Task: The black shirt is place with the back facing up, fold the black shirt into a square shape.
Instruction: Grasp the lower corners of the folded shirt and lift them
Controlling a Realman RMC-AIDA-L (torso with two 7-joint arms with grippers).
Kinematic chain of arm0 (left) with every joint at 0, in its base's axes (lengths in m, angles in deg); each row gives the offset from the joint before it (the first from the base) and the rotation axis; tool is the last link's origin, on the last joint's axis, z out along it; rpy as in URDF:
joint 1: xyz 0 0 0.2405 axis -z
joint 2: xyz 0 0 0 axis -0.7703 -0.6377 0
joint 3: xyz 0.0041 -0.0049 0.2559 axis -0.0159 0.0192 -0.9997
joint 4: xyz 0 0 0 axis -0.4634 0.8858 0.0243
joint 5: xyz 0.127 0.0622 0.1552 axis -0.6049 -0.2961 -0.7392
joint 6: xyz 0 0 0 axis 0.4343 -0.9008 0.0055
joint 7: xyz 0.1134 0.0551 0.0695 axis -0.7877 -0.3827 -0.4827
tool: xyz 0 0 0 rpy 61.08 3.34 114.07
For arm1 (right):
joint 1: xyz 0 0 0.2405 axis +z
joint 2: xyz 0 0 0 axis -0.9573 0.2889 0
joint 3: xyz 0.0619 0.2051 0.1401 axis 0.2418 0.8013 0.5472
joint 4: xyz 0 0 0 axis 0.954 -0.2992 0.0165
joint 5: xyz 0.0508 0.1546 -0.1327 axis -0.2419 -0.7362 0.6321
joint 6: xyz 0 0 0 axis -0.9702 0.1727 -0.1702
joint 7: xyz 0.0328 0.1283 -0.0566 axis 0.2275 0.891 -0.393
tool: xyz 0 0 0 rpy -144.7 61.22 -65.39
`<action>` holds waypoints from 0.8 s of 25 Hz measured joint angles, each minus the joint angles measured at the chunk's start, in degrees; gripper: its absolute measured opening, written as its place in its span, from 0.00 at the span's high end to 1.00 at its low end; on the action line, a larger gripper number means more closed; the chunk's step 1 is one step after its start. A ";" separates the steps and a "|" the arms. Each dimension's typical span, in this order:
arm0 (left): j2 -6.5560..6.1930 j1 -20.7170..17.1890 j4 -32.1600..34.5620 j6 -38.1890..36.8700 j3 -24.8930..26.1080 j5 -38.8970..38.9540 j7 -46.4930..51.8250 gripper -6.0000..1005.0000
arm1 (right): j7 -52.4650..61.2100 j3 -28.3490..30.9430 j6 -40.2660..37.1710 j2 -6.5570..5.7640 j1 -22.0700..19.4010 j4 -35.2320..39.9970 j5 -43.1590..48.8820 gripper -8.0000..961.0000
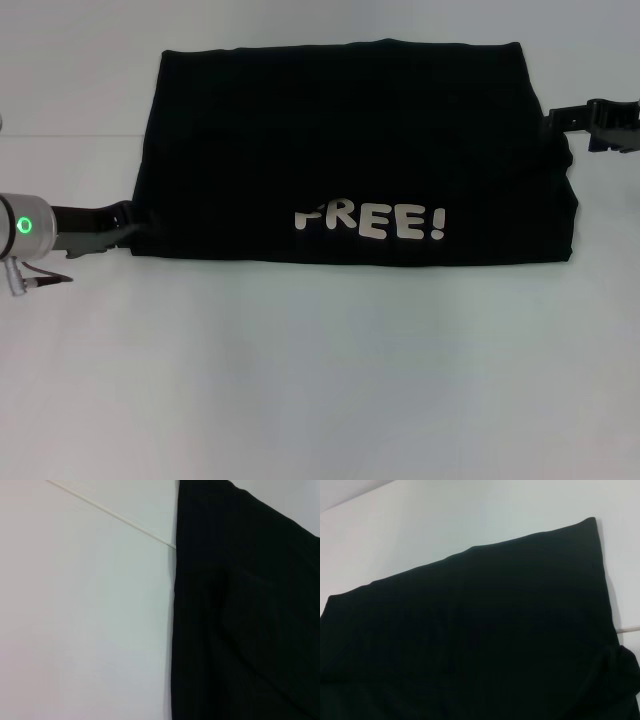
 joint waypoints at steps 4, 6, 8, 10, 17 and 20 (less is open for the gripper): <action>0.22 0.55 -0.59 0.11 -0.15 0.00 -0.24 0.51 | 0.02 0.00 0.00 -0.02 -0.18 0.00 0.00 0.13; 0.26 0.72 -0.69 0.27 -0.56 0.01 -0.26 0.51 | 0.01 0.00 0.00 -0.04 -0.22 0.00 0.00 0.13; 0.34 0.96 -0.93 0.64 -1.21 0.00 -0.26 0.51 | 0.00 0.00 0.00 -0.09 -0.29 0.00 0.00 0.13; 0.36 1.13 -1.20 0.84 -1.46 0.00 -0.27 0.51 | 0.00 0.00 0.01 -0.11 -0.36 0.00 0.00 0.14; 0.40 1.46 -1.82 1.02 -1.63 0.00 -0.25 0.51 | -0.11 0.58 0.01 -0.18 -0.43 0.00 -0.04 0.14; 0.40 1.46 -1.54 0.60 -1.63 0.00 0.07 0.52 | -0.16 0.69 -0.28 -0.25 -0.43 0.00 -0.06 0.15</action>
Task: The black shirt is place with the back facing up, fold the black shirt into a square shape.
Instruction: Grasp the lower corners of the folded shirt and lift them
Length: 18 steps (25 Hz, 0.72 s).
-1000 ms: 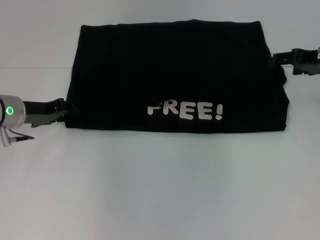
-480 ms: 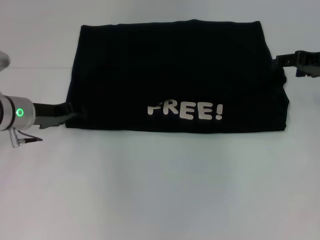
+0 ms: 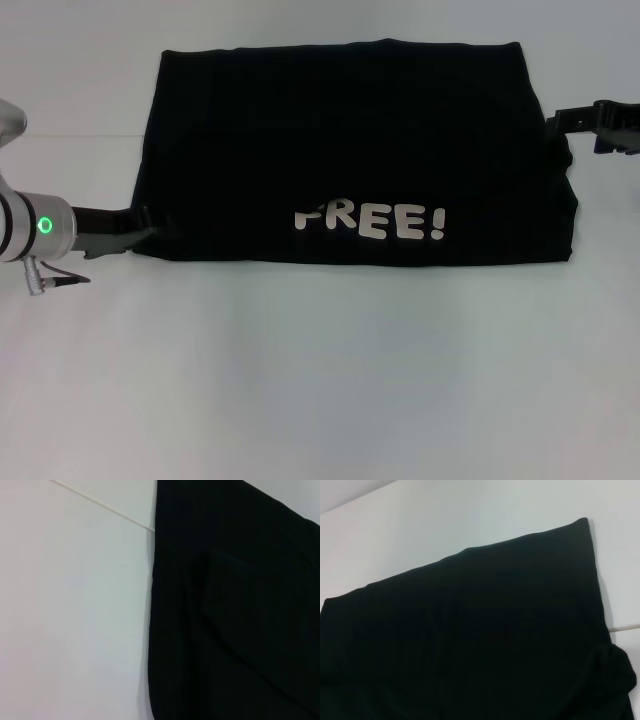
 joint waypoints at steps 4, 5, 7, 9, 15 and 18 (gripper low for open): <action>0.00 0.06 0.07 -0.22 0.00 0.00 0.11 0.58 | -0.09 -0.03 -0.45 -0.11 -0.04 0.00 -0.03 0.15; 0.00 0.06 0.07 -0.23 0.00 0.00 0.12 0.62 | -0.10 -0.02 -0.49 -0.14 -0.08 0.00 -0.03 0.15; 0.00 0.06 0.09 -0.28 0.03 0.00 0.13 0.69 | -0.10 -0.01 -0.55 -0.16 -0.14 0.00 -0.03 0.15; 0.00 0.01 0.11 -0.37 0.06 0.00 0.14 0.74 | -0.10 0.00 -0.57 -0.16 -0.14 0.05 -0.03 0.16; -0.10 -0.19 0.59 -1.82 0.38 0.27 -0.18 0.86 | -0.22 -0.50 -2.41 -0.50 -0.15 0.35 0.27 0.16; -0.45 -0.24 2.44 -5.40 0.60 0.07 -0.73 0.92 | -0.72 -0.59 -4.48 -1.02 -0.26 0.35 0.34 0.17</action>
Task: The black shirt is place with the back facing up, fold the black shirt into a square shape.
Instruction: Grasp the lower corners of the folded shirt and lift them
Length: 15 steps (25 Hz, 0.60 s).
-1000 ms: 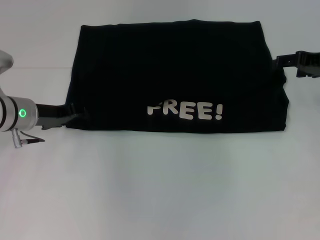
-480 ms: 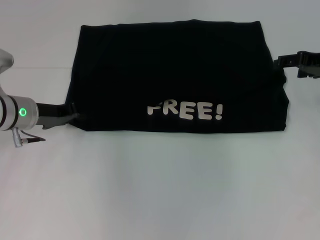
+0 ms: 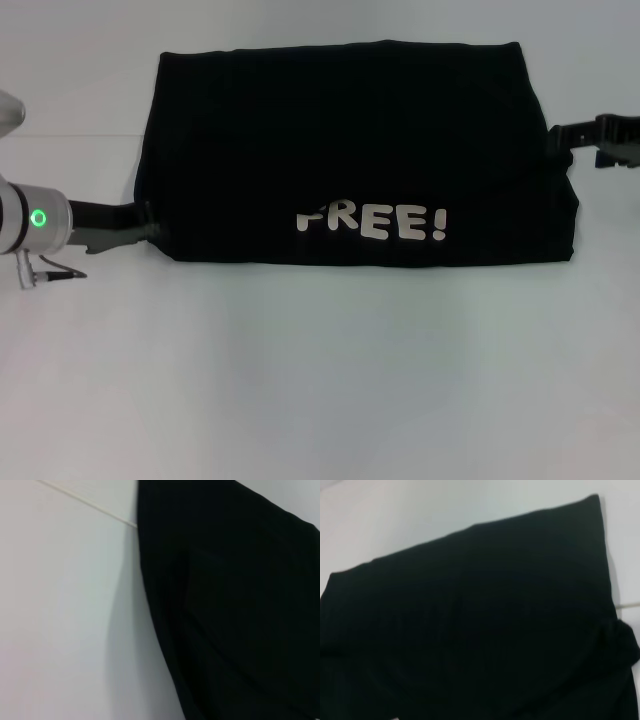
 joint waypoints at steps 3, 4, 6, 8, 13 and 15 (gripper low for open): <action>-0.10 -0.04 1.55 -2.27 0.21 0.15 -0.31 0.96 | -0.32 -0.34 -1.94 -0.52 -0.74 0.01 0.06 0.17; -0.10 -0.04 1.55 -2.27 0.21 0.15 -0.31 0.97 | -0.58 -0.48 -2.47 -0.65 -1.11 0.01 0.09 0.17; -0.20 -0.05 1.90 -2.87 0.44 0.32 -0.32 0.99 | -1.27 -0.67 -3.14 -0.88 -1.82 -0.27 0.14 0.17; -0.41 0.03 2.07 -3.38 0.77 0.46 -0.31 0.99 | -2.00 -0.97 -3.38 -1.08 -2.37 -1.18 0.18 0.17; -0.27 0.43 2.07 -2.99 0.80 0.58 -0.31 0.99 | -3.80 -2.31 -2.88 -1.03 -2.85 -3.86 0.23 0.18; -0.25 0.56 2.07 -2.88 0.81 0.60 -0.29 0.99 | -3.79 -2.75 -2.14 -0.79 -3.11 -4.05 0.25 0.18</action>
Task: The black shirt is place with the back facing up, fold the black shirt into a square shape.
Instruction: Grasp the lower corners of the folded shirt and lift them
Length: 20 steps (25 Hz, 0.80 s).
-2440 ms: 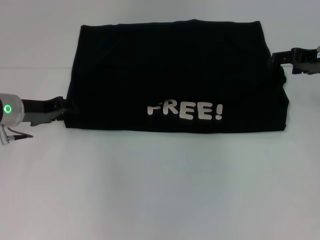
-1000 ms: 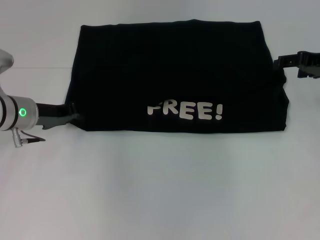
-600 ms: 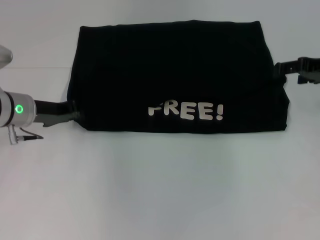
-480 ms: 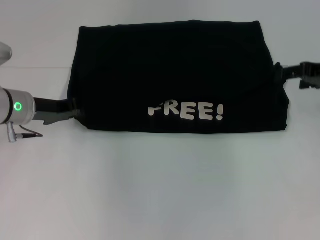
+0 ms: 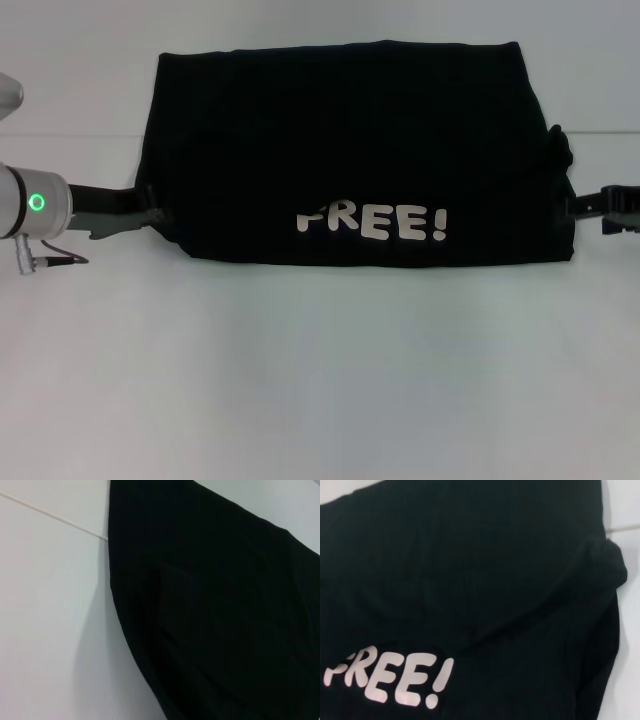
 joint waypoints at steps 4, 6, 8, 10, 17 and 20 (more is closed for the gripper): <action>0.00 0.10 0.00 0.23 0.00 0.05 0.19 0.99 | 0.35 -0.07 0.88 0.33 -0.24 -0.15 0.88 0.19; 0.00 0.11 0.00 0.34 0.00 0.10 0.26 0.99 | 0.53 -0.09 1.13 0.35 -0.22 -0.48 1.53 0.19; 0.02 0.12 0.00 0.66 0.00 0.11 0.30 0.99 | 0.56 -0.09 1.79 0.39 -0.10 -1.16 1.75 0.19; 0.10 0.13 0.00 0.96 0.00 0.12 0.31 0.99 | 0.57 -0.08 3.00 0.44 0.06 -2.36 1.79 0.19; 0.32 0.30 0.00 1.29 0.00 0.13 0.17 0.99 | 0.60 -0.09 7.69 1.79 0.60 -4.76 1.69 0.49; 0.35 0.29 0.00 1.41 0.00 0.12 0.16 0.99 | 0.62 -0.08 9.39 2.51 0.74 -4.85 1.68 0.50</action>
